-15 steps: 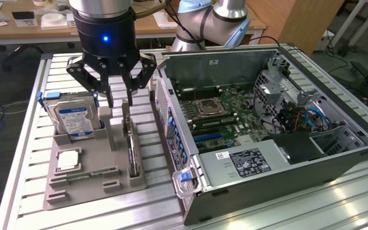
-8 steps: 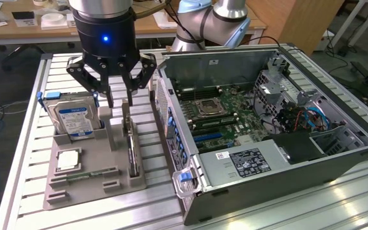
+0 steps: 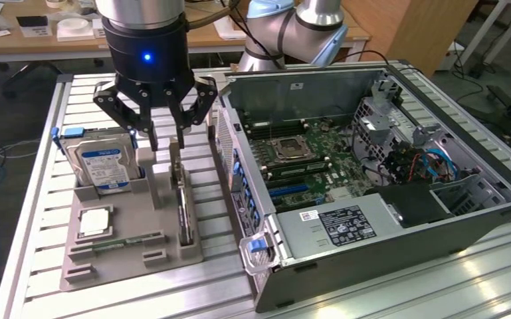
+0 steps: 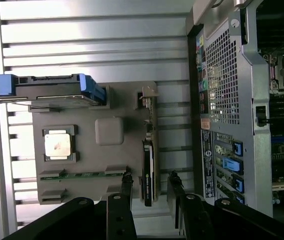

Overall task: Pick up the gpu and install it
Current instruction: 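Pick up the gpu and move the gpu toward the slot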

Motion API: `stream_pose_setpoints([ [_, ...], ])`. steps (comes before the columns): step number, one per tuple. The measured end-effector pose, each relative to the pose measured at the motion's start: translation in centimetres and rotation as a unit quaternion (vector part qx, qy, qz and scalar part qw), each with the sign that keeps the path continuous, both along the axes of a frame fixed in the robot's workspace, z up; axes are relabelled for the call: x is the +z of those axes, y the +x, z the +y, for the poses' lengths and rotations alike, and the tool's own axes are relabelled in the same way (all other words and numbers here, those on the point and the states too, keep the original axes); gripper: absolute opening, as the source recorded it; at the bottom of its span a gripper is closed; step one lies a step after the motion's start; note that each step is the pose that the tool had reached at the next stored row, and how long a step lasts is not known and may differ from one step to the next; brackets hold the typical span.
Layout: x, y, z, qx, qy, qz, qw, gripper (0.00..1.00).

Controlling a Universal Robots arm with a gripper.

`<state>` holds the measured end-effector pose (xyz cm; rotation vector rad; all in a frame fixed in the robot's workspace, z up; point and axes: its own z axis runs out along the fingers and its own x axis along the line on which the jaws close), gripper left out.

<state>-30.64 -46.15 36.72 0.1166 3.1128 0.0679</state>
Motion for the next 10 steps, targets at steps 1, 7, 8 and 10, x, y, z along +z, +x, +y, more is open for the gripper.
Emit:
stream_pose_setpoints([
  [1, 0.0, 0.0, 0.0, 0.0, 0.0, 0.0, 1.0, 0.42],
  [7, -0.17, 0.0, 0.0, 0.0, 0.0, 0.0, 1.0, 0.42],
  [8, -0.18, 0.0, 0.0, 0.0, 0.0, 0.0, 1.0, 0.42],
  [10, -0.18, 0.0, 0.0, 0.0, 0.0, 0.0, 1.0, 0.42],
])
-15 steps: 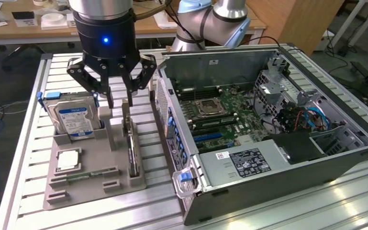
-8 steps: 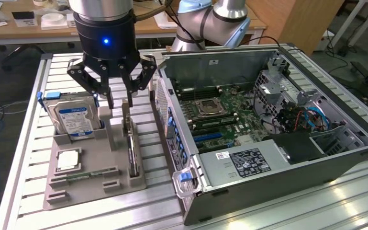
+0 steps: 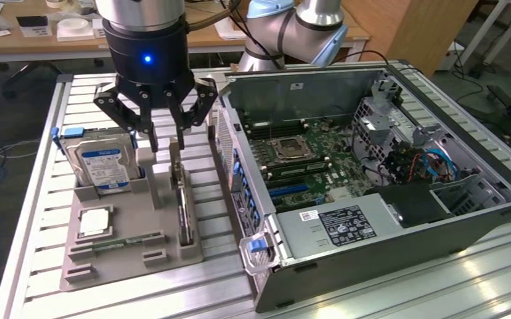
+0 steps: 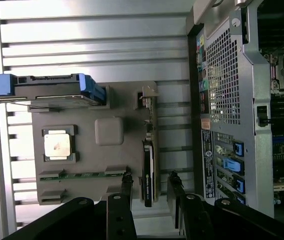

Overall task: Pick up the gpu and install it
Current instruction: 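Pick up the gpu and move the gpu toward the slot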

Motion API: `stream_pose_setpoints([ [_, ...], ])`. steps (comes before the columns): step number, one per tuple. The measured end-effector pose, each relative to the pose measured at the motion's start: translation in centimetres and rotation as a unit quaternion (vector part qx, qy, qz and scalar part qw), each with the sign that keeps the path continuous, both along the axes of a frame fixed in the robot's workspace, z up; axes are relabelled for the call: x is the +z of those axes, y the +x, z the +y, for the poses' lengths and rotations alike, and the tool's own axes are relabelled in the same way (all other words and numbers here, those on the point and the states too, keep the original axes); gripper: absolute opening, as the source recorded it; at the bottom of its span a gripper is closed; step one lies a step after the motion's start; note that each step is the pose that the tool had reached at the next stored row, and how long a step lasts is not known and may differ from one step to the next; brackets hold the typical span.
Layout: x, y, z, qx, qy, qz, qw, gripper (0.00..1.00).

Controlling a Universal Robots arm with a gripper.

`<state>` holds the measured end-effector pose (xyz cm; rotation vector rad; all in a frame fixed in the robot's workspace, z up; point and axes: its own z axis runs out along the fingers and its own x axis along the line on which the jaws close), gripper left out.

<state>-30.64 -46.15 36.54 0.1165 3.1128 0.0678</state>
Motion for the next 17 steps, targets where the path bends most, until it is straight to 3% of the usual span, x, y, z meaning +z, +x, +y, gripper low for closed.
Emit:
stream_pose_setpoints([
  [17, -0.32, 0.0, 0.0, 0.0, 0.0001, -0.0001, 1.0, 0.42],
])
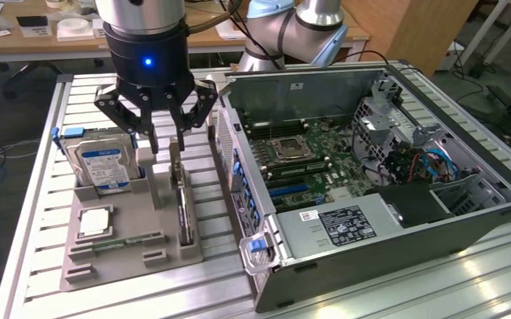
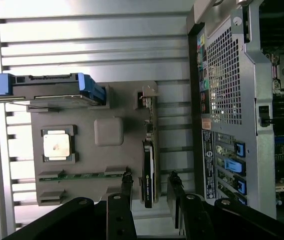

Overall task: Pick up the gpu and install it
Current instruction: 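Pick up the gpu and move the gpu toward the slot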

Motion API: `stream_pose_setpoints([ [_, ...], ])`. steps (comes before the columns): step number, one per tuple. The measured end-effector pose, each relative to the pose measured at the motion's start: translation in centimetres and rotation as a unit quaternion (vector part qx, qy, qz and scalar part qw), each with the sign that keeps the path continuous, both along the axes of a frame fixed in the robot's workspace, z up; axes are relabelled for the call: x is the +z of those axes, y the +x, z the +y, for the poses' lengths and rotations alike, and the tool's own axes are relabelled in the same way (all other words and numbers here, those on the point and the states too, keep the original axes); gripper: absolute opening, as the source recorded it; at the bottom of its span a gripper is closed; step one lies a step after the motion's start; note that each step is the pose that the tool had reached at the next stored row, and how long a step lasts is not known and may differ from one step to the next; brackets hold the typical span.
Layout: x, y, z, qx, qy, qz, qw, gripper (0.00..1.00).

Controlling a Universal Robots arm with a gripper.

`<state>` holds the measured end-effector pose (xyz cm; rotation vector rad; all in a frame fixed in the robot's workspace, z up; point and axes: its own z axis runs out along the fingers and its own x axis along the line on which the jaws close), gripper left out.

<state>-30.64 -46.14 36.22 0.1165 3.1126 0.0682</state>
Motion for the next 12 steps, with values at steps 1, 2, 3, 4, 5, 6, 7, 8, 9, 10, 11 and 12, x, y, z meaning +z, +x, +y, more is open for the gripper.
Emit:
stream_pose_setpoints([
  [1, -0.06, 0.0, 0.0, 0.0, 0.0001, -0.0001, 1.0, 0.42],
  [2, -0.12, 0.0, 0.0, 0.0, 0.0, -0.0001, 1.0, 0.42],
  [3, -0.19, 0.0, 0.0, 0.0, 0.0, 0.0, 1.0, 0.42],
  [4, -0.28, 0.0, 0.0, 0.0, 0.0, 0.0, 1.0, 0.42],
  [5, -0.35, 0.0, 0.0, 0.0, 0.0, 0.0, 1.0, 0.42],
  [6, -0.36, 0.0, 0.0, 0.0, -0.0001, 0.0001, 1.0, 0.42],
  [7, -0.36, 0.0, 0.0, 0.0, -0.0001, 0.0001, 1.0, 0.42],
  [8, -0.35, 0.0, 0.0, 0.0, -0.0001, 0.0001, 1.0, 0.42],
  [9, -0.37, 0.0, 0.0, 0.0, -0.0001, 0.0001, 1.0, 0.42],
  [10, -0.36, 0.0, 0.0, 0.0, -0.0001, 0.0001, 1.0, 0.42],
  [11, -0.37, 0.0, 0.0, 0.0, -0.0001, 0.0001, 1.0, 0.42],
  [12, -0.38, 0.0, 0.0, 0.0, 0.0, 0.0, 1.0, 0.42],
])
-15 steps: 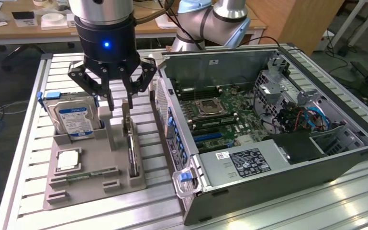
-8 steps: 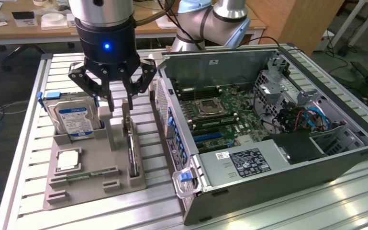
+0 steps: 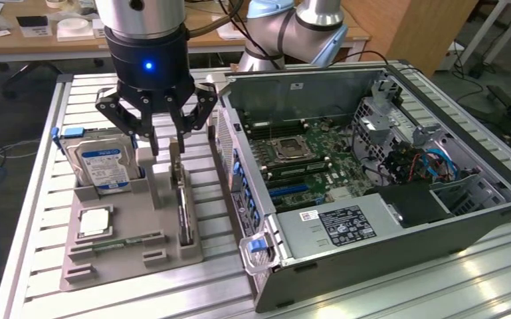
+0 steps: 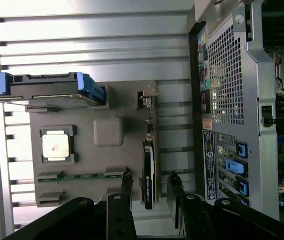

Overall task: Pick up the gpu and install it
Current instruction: 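Pick up the gpu and move the gpu toward the slot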

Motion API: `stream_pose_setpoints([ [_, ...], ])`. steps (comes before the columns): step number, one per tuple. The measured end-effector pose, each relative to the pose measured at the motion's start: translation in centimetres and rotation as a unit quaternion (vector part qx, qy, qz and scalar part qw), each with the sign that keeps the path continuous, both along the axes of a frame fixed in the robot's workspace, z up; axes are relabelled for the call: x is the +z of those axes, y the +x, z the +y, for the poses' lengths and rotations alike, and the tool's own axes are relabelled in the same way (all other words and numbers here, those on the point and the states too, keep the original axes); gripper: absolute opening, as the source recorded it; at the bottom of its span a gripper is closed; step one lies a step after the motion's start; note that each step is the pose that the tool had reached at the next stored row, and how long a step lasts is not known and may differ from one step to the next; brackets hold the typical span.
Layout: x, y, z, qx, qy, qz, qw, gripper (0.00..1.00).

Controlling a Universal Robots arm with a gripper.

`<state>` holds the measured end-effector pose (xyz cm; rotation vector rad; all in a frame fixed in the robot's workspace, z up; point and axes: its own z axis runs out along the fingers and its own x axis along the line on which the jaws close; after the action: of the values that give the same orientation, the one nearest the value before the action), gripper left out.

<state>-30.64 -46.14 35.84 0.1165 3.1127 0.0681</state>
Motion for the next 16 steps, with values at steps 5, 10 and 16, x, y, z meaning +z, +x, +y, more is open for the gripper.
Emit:
stream_pose_setpoints([
  [5, -0.37, 0.0, 0.0, 0.0, 0.0, 0.0, 1.0, 0.42],
  [10, -0.62, 0.0, 0.0, 0.0, -0.0001, 0.0001, 1.0, 0.42],
  [16, -0.64, 0.0, 0.0, 0.0, 0.0, 0.0, 1.0, 0.42],
])
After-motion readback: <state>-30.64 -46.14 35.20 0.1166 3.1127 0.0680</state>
